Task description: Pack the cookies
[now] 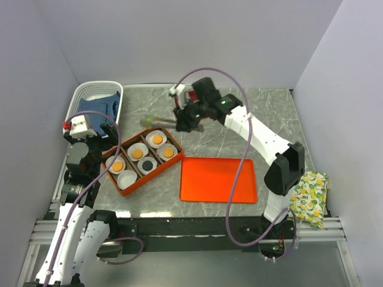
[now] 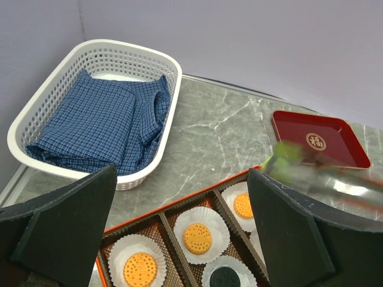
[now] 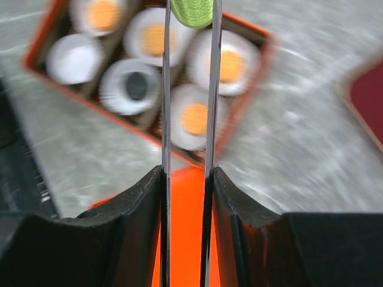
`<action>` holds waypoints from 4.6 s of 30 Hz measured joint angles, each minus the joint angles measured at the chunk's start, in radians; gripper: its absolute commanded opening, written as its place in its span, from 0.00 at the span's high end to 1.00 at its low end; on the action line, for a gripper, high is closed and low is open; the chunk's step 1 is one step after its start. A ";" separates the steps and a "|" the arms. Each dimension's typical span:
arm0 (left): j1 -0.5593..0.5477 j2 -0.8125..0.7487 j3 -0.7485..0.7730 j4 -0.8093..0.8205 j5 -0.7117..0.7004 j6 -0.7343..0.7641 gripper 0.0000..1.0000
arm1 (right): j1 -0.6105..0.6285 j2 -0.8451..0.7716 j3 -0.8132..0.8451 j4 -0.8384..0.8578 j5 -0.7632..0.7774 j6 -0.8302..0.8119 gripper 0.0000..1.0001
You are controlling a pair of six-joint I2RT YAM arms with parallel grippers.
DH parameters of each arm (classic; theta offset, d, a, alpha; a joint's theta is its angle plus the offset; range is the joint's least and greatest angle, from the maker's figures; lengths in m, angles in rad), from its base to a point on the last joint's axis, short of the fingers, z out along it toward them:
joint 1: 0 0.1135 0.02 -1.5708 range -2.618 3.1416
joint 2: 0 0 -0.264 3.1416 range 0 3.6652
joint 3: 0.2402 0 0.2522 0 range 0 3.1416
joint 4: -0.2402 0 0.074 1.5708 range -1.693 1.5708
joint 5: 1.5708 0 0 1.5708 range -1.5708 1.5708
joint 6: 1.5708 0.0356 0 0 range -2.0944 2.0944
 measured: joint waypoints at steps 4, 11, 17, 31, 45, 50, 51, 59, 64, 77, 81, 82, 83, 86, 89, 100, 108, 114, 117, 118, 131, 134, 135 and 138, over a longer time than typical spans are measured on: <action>0.000 -0.020 0.000 0.000 -0.010 -0.001 0.04 | 0.114 0.002 -0.014 0.002 -0.045 -0.021 0.68; 0.000 -0.048 -0.004 0.001 -0.026 -0.001 0.04 | 0.277 0.042 -0.011 -0.011 -0.066 -0.077 0.68; 0.000 -0.048 -0.007 0.001 -0.026 -0.001 0.04 | 0.359 0.105 -0.011 -0.034 -0.061 -0.122 0.67; 0.000 -0.047 -0.008 0.001 -0.026 -0.001 0.03 | 0.370 0.194 0.010 -0.070 -0.034 -0.143 0.61; 0.000 -0.046 -0.008 0.001 -0.025 -0.001 0.03 | 0.373 0.236 0.067 -0.078 -0.016 -0.143 0.55; 0.000 -0.046 -0.008 0.001 -0.025 -0.001 0.04 | 0.375 0.261 0.073 -0.082 -0.007 -0.142 0.52; 0.000 -0.046 -0.008 0.001 -0.025 -0.001 0.04 | 0.375 0.263 0.073 -0.082 -0.005 -0.142 0.52; 0.000 -0.046 -0.008 0.001 -0.023 -0.001 0.04 | 0.376 0.264 0.073 -0.082 0.006 -0.138 0.48; 0.000 -0.046 -0.008 0.001 -0.023 -0.001 0.04 | 0.377 0.264 0.073 -0.082 0.009 -0.137 0.45; 0.000 -0.046 -0.008 0.001 -0.023 -0.001 0.04 | 0.377 0.264 0.095 -0.089 0.008 -0.135 0.46; 0.000 -0.046 -0.008 0.001 -0.023 0.000 0.04 | 0.377 0.255 0.106 -0.090 0.005 -0.135 0.46; 0.000 -0.046 -0.008 0.001 -0.023 -0.001 0.04 | 0.377 0.250 0.106 -0.093 0.005 -0.135 0.46; 0.000 -0.046 -0.008 0.001 -0.023 -0.001 0.04 | 0.377 0.245 0.106 -0.095 0.006 -0.135 0.47; 0.000 -0.046 -0.008 0.001 -0.023 0.000 0.03 | 0.377 0.229 0.106 -0.099 0.006 -0.136 0.47; 0.000 -0.047 -0.008 0.001 -0.023 0.000 0.04 | 0.376 0.209 0.106 -0.105 0.012 -0.139 0.48; 0.000 -0.069 -0.008 0.001 -0.024 0.000 0.04 | 0.251 0.039 0.077 -0.111 0.042 -0.151 0.48; 0.000 -0.080 -0.011 0.019 -0.014 -0.001 0.04 | 0.022 -0.095 -0.086 -0.039 0.073 -0.140 0.48; 0.000 -0.064 -0.011 0.022 0.010 -0.001 0.04 | -0.242 -0.237 -0.328 0.090 0.079 -0.058 0.49; 0.000 -0.049 -0.011 0.022 0.029 -0.003 0.03 | -0.421 -0.312 -0.461 0.182 0.081 0.013 0.48; 0.000 -0.045 -0.011 0.022 0.034 -0.003 0.04 | -0.481 -0.335 -0.507 0.214 0.087 0.039 0.48; 0.000 0.059 -0.011 0.016 0.177 -0.005 0.03 | -0.874 -0.358 -0.770 0.509 0.215 0.192 0.47; 0.000 0.059 -0.011 0.017 0.188 -0.007 0.04 | -0.894 -0.316 -0.770 0.539 0.220 0.199 0.47; 0.000 0.060 -0.011 0.016 0.191 -0.007 0.03 | -0.899 -0.304 -0.770 0.546 0.220 0.200 0.47; 0.000 0.072 -0.011 0.016 0.211 -0.008 0.04 | -0.925 -0.250 -0.770 0.562 0.223 0.199 0.47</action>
